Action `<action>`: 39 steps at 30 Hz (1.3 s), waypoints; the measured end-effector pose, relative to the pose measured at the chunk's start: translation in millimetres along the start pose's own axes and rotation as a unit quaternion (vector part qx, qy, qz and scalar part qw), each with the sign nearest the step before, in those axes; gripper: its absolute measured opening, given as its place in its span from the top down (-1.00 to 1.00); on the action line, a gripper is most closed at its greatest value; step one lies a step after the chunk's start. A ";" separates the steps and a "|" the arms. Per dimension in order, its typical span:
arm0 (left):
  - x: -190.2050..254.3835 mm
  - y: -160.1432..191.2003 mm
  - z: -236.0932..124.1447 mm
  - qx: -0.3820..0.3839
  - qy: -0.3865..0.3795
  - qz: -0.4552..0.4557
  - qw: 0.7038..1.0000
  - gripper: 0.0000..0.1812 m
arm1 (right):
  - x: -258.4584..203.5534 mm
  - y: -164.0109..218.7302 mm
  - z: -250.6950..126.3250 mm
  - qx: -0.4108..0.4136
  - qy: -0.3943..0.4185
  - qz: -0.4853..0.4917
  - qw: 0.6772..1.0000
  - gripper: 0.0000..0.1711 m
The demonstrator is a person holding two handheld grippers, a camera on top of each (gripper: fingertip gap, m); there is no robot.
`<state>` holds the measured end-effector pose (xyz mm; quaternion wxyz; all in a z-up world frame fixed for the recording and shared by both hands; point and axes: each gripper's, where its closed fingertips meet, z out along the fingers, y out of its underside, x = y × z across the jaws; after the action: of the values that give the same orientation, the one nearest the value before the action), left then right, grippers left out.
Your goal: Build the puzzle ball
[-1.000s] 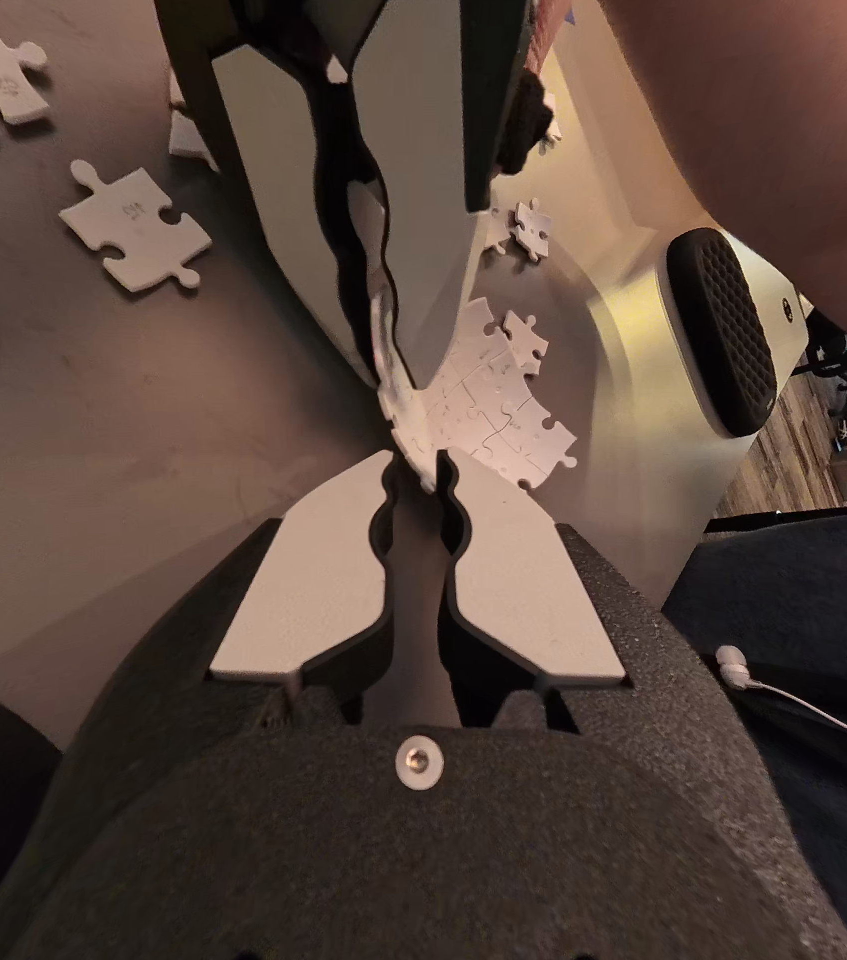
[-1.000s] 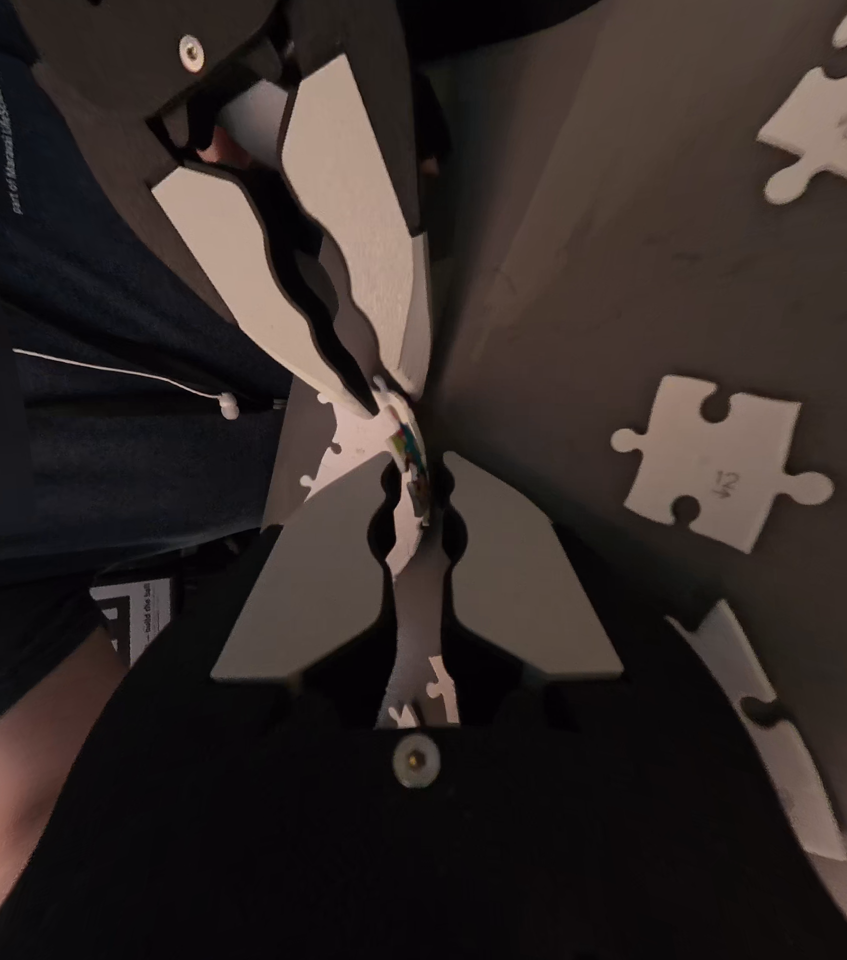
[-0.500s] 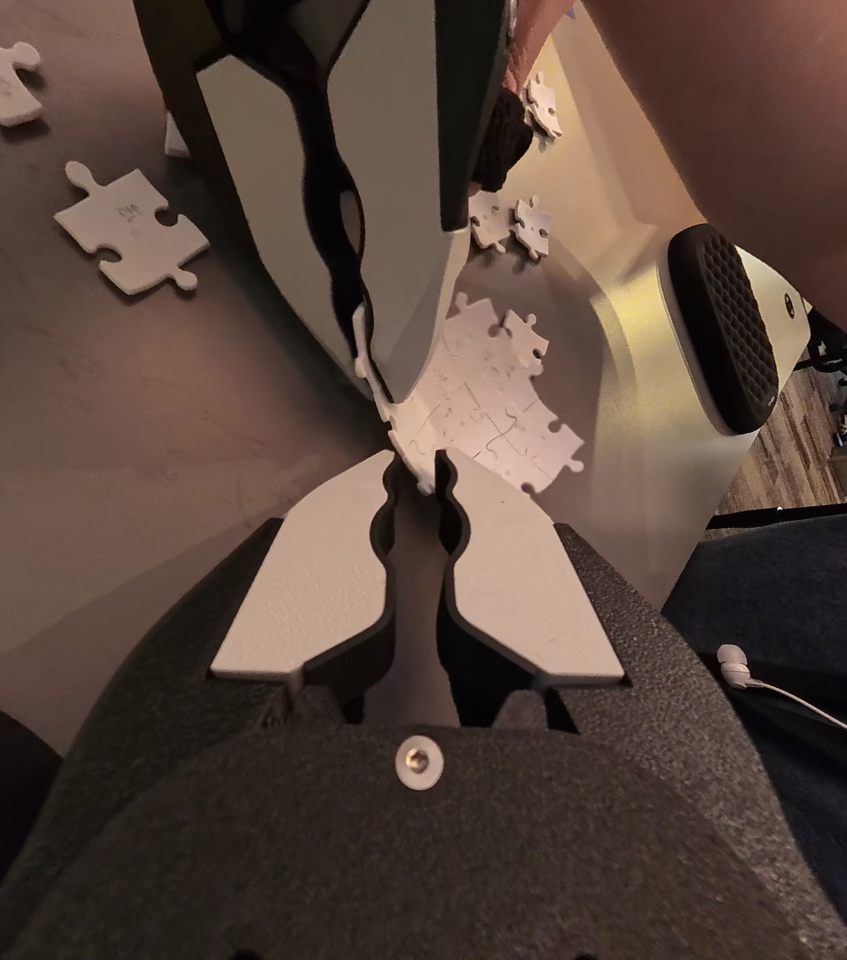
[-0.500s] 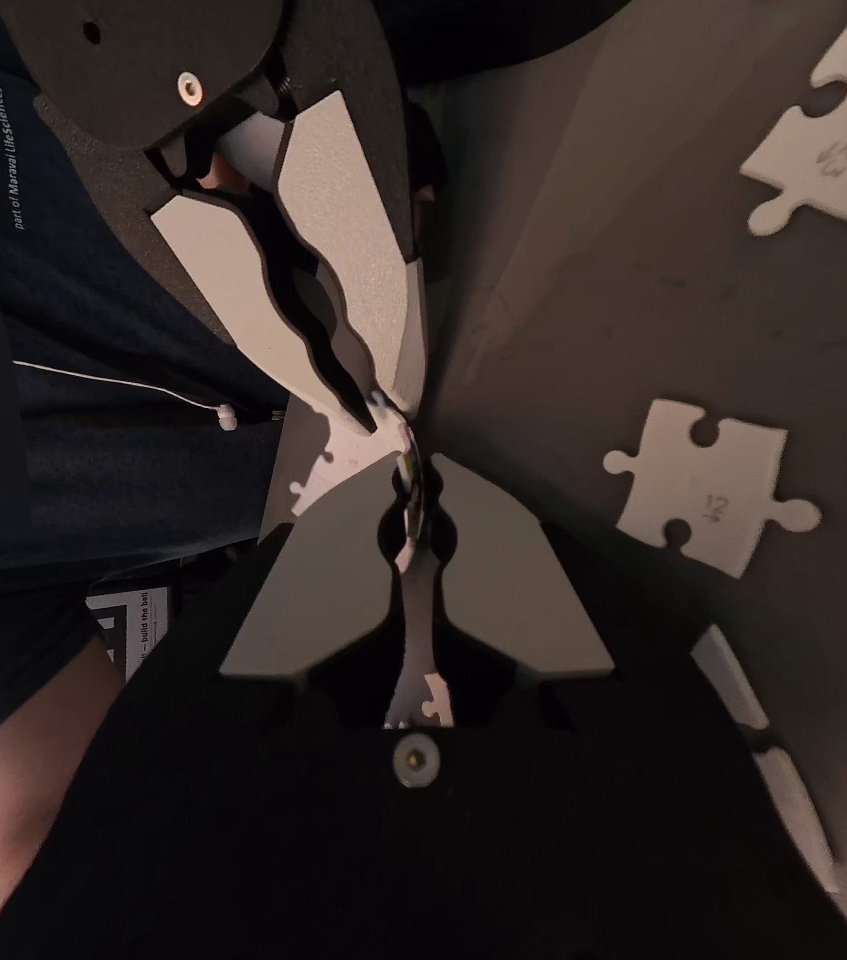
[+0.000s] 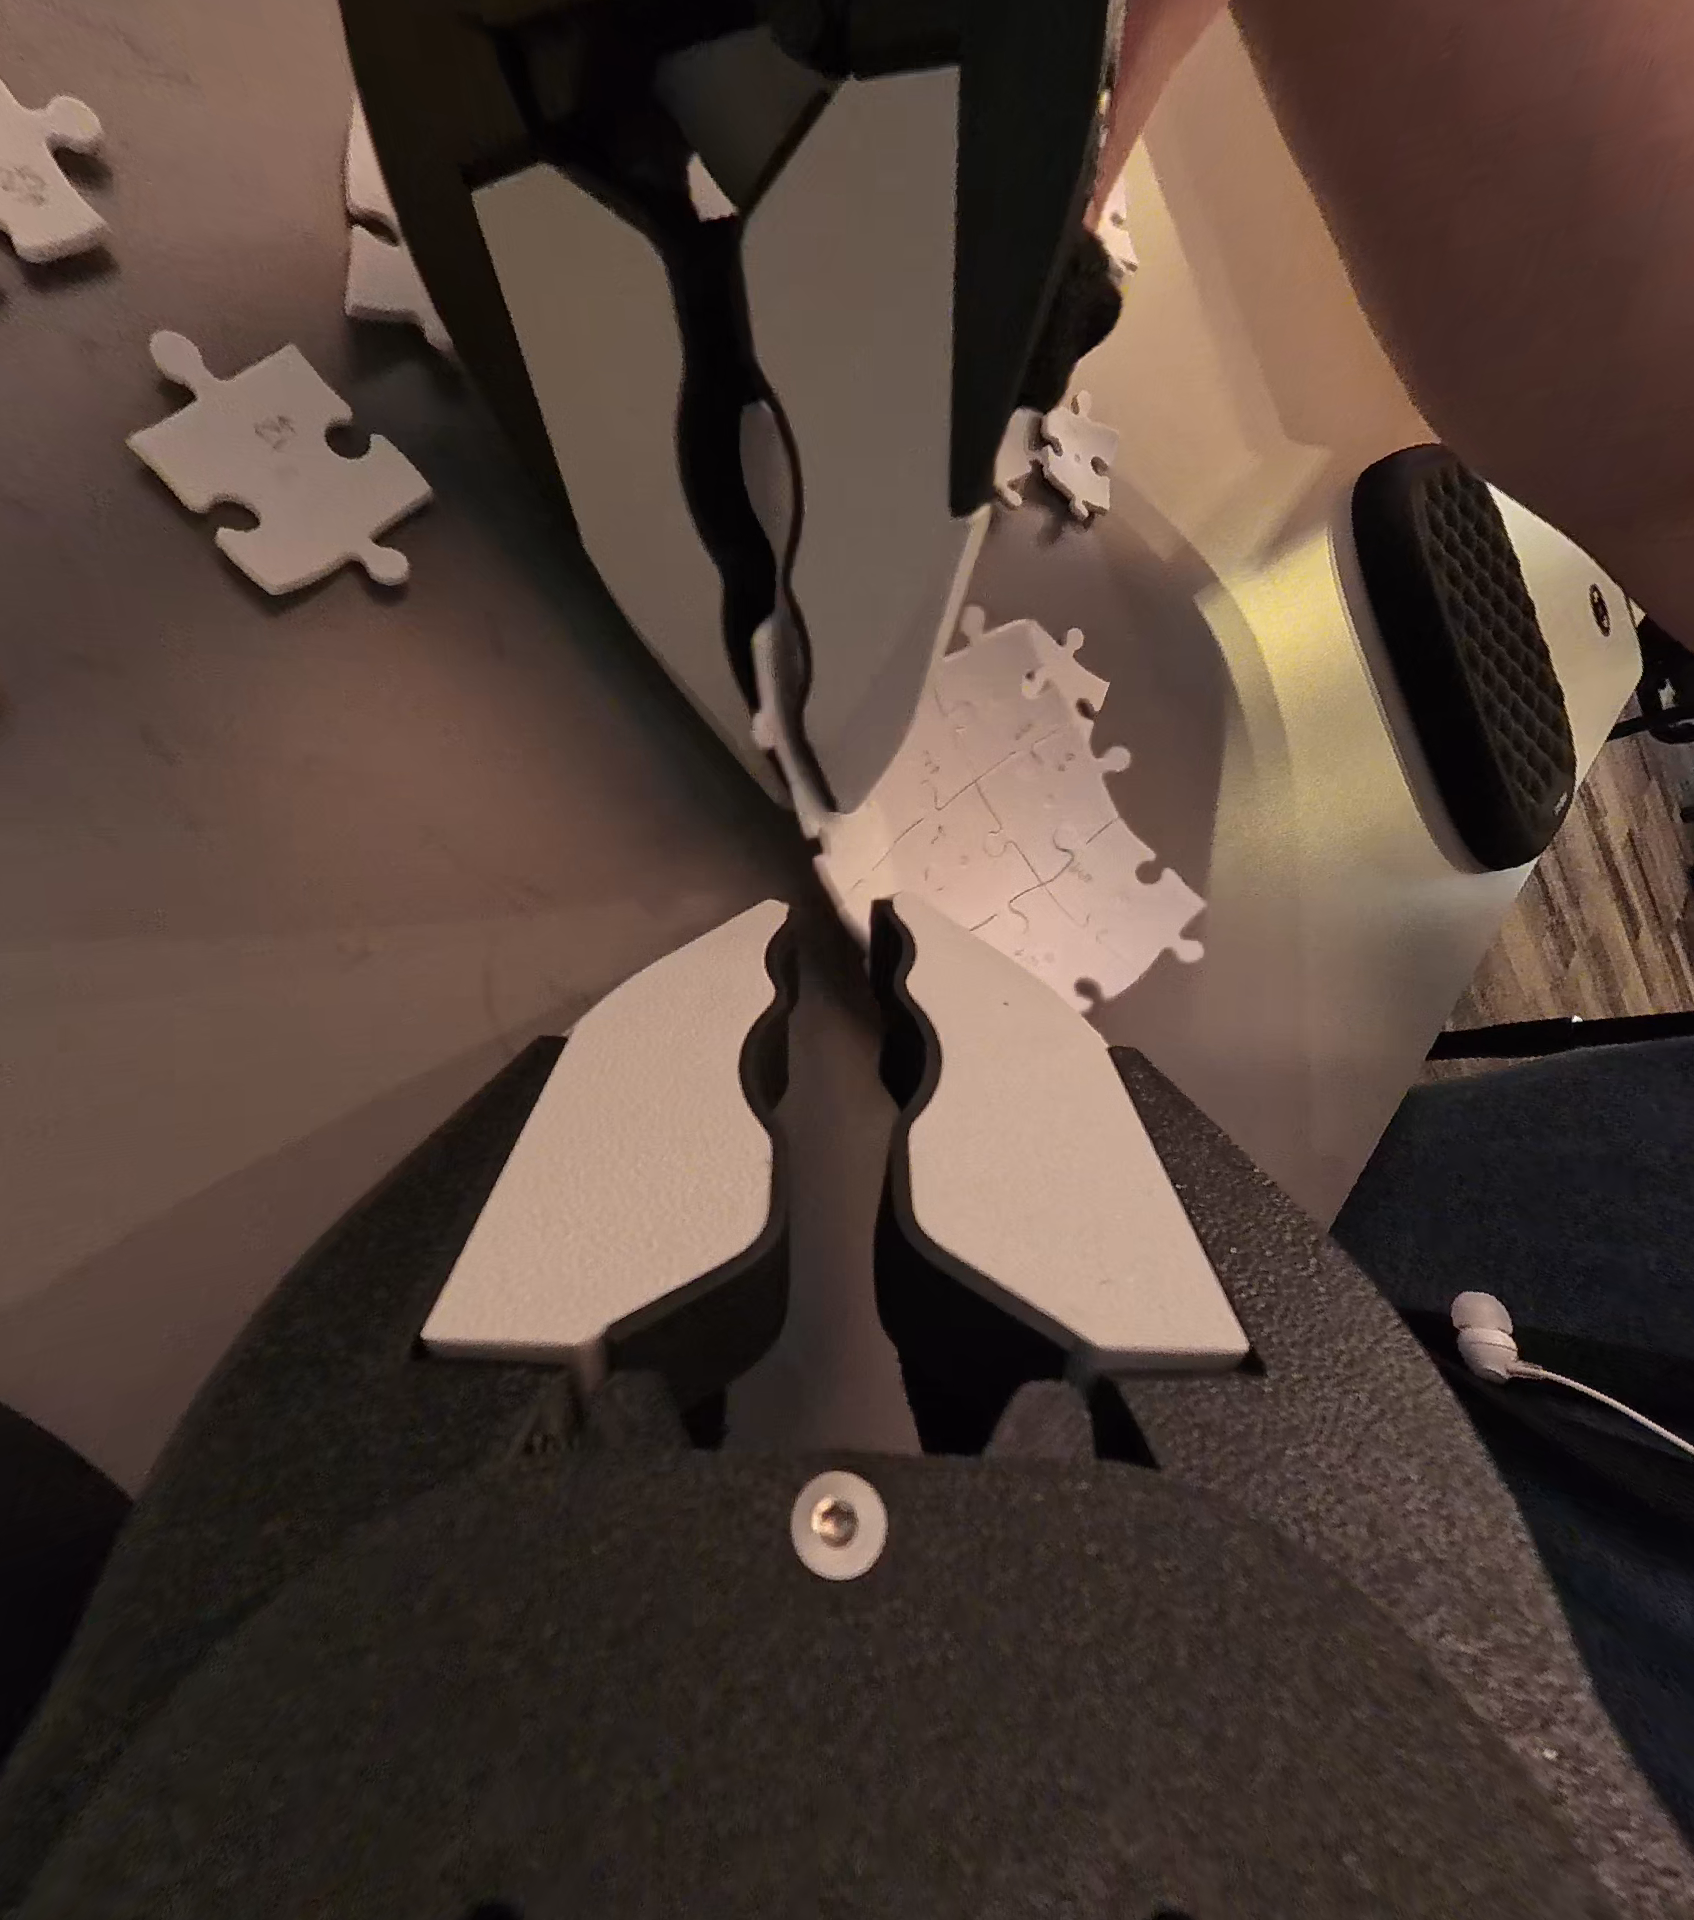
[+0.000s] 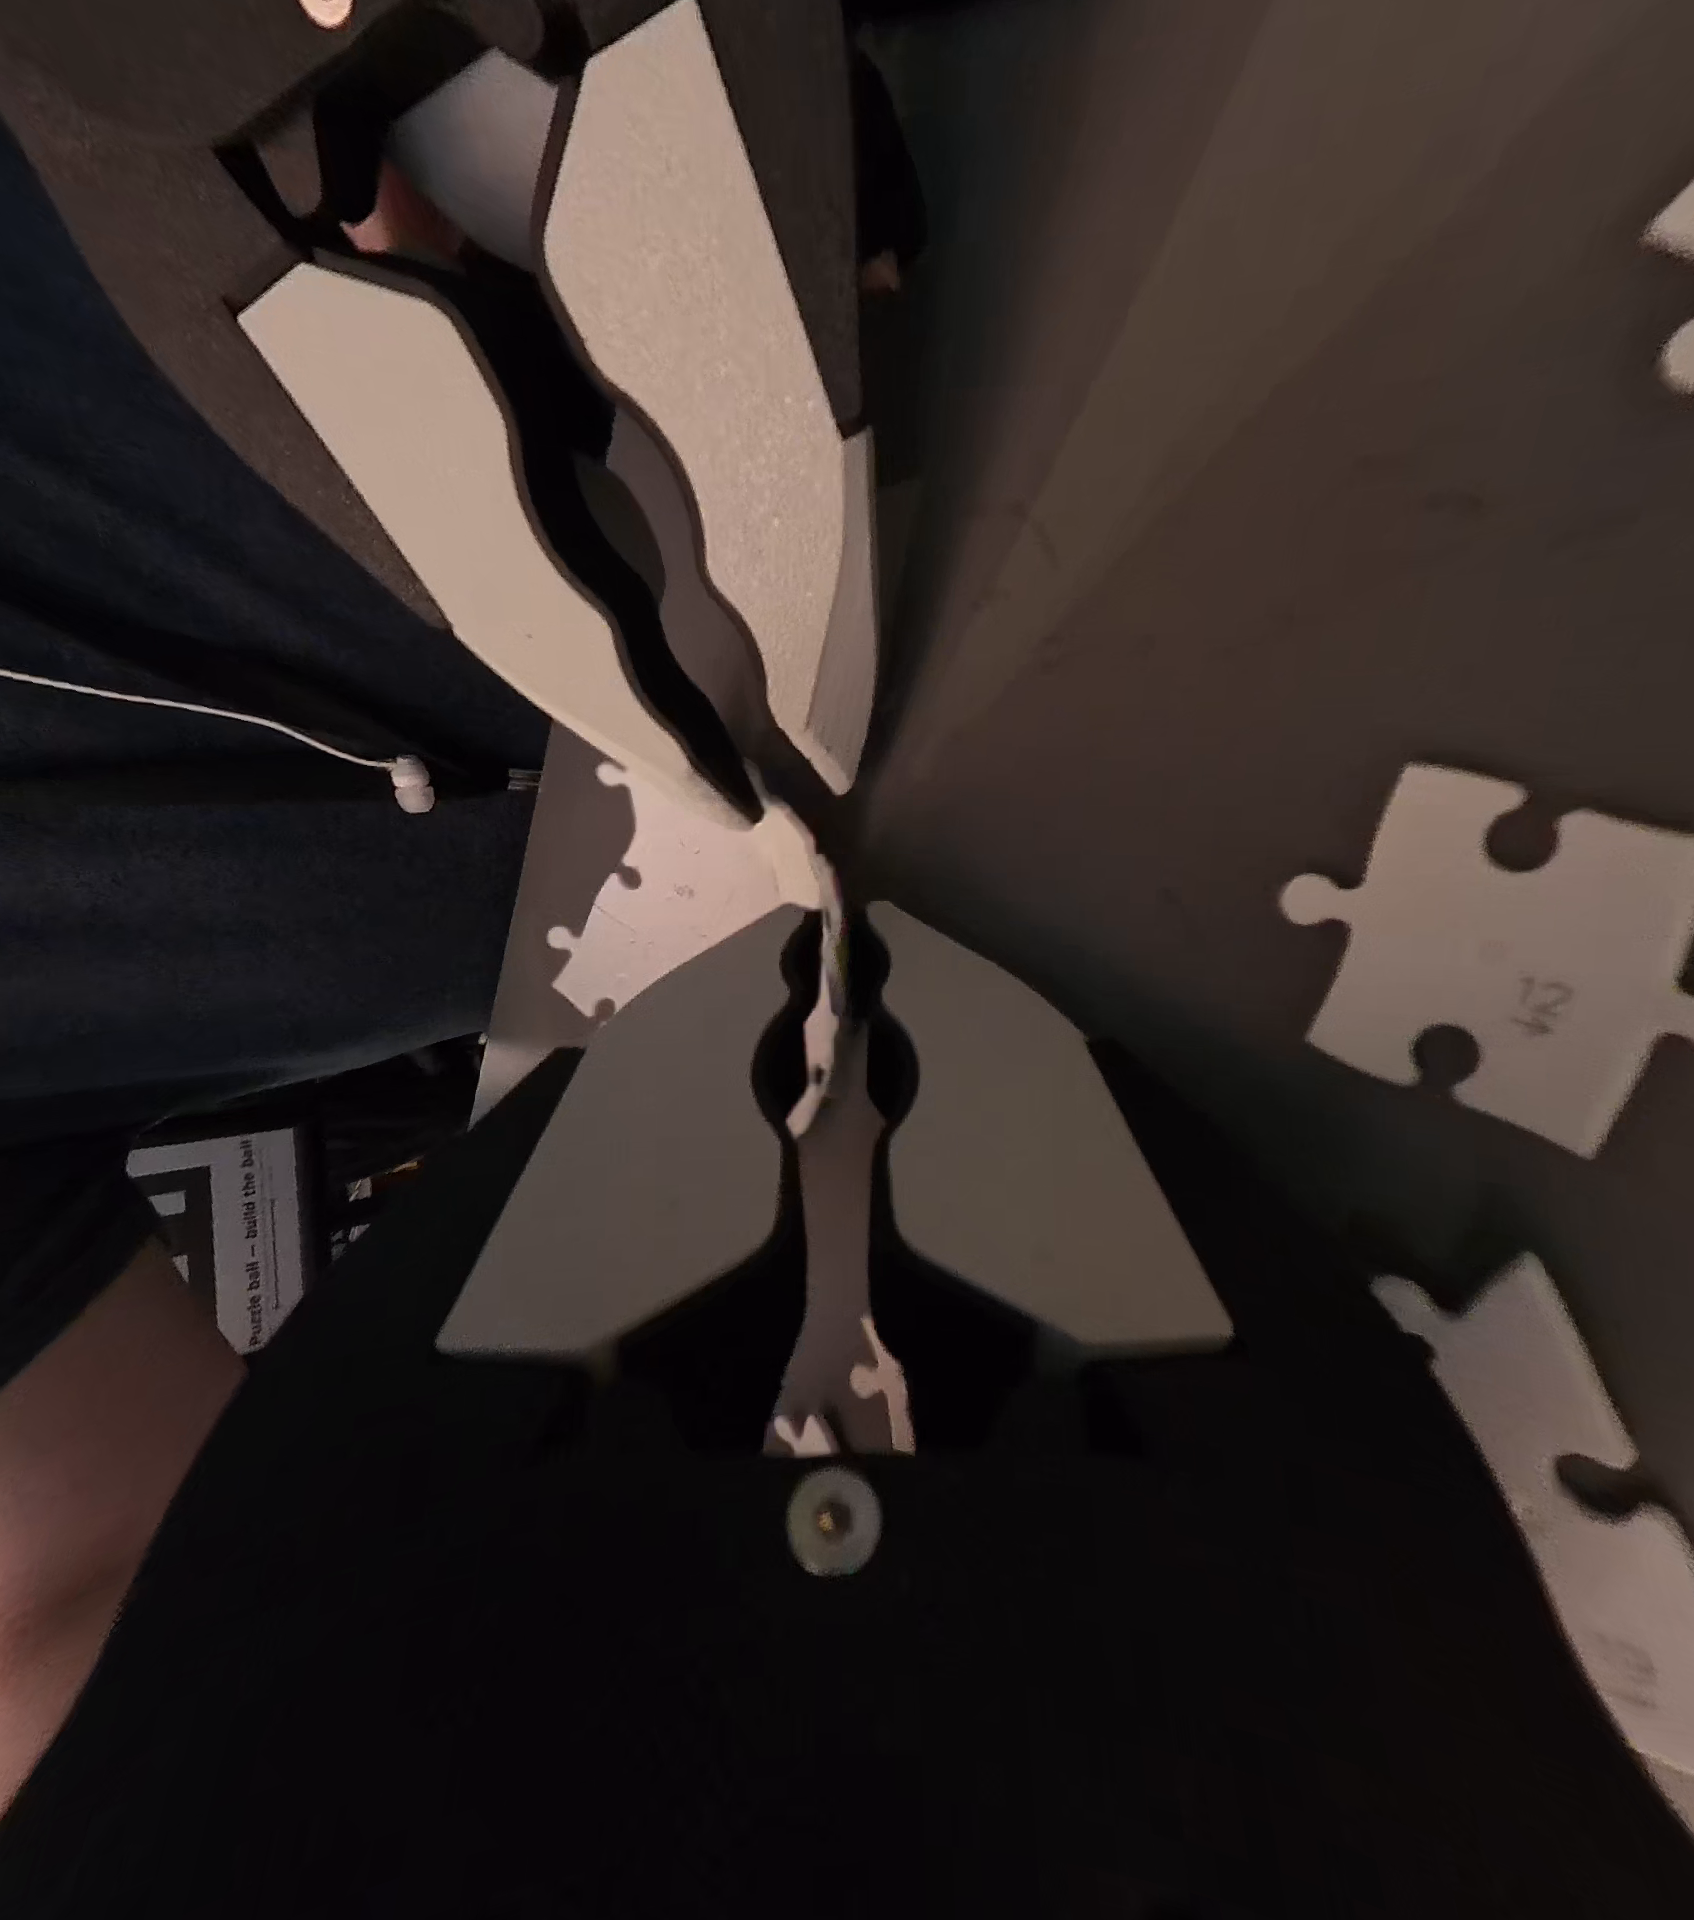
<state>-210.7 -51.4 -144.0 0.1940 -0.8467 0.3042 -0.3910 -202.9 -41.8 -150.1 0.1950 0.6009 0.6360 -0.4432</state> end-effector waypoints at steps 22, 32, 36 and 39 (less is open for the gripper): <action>-5.3 -22.2 13.8 -0.010 0.028 -0.014 0.999 0.86 | -1.1 14.3 -4.2 -0.012 0.007 -0.008 1.000 0.93; -0.7 -23.5 17.3 -0.006 0.066 -0.025 0.997 0.98 | -0.8 15.2 -4.3 -0.006 0.001 -0.002 1.000 0.95; -0.5 -23.4 16.7 -0.004 0.069 -0.028 0.997 0.98 | -1.0 14.7 -4.2 -0.002 0.006 -0.009 1.000 0.95; -1.2 -23.1 16.3 -0.005 0.067 -0.027 0.997 0.98 | -0.7 13.9 -4.0 0.004 0.003 0.004 1.000 0.95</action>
<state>-190.2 -32.0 -141.7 0.1581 -0.8273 0.2960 -0.4505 -188.6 -40.6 -152.0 0.1925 0.6057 0.6327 -0.4426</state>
